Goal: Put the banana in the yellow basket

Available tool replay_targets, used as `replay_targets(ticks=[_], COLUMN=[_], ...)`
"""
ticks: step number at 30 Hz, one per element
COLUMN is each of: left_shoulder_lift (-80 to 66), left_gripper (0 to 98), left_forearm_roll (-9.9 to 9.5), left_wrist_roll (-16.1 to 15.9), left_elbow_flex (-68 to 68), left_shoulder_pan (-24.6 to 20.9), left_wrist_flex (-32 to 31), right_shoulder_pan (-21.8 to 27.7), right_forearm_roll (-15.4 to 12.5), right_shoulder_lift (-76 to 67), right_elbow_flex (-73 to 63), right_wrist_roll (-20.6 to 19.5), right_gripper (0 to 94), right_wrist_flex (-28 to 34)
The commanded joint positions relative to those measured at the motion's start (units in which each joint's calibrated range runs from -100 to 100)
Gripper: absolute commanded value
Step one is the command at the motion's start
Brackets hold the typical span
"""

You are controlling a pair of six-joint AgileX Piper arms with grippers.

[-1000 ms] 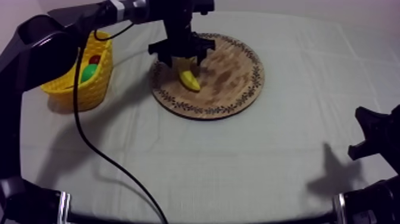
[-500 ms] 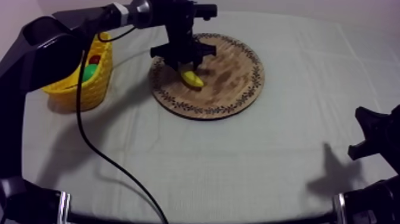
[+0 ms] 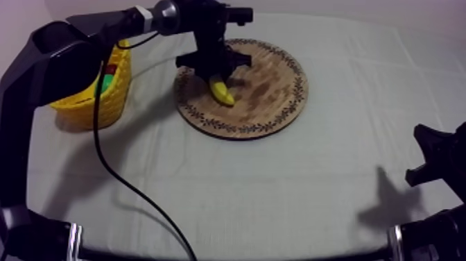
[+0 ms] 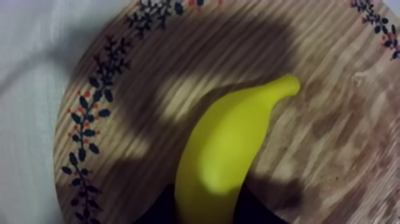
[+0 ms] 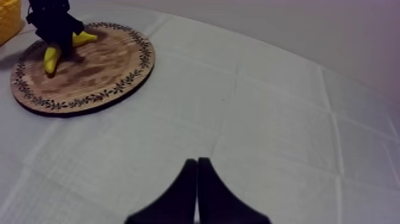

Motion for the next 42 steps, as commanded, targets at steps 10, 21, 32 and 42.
replay_targets(ticks=[10,21,32,42], left_shoulder_lift=[-9.4,-30.9,-49.2,-53.2], left_gripper=[25.4,24.3,26.1,28.1], left_forearm_roll=[0.63,1.93,2.06,1.05], left_wrist_roll=[-1.0,-3.9,-11.9,-20.8], left_elbow_flex=[3.0,14.4,25.2,24.5], left_shoulder_pan=[-1.3,-5.6,-13.6,-21.2], left_wrist_flex=[-0.6,-0.4,-0.2,-0.6], right_shoulder_pan=[0.0,0.0,0.0,0.0], right_forearm_roll=[0.0,0.0,0.0,0.0], right_shoulder_lift=[0.0,0.0,0.0,0.0], right_elbow_flex=[0.0,0.0,0.0,0.0], right_wrist_roll=[0.0,0.1,0.0,0.0], right_gripper=[0.3,0.3,0.3,0.3], right_wrist_flex=[0.0,0.0,0.0,0.0])
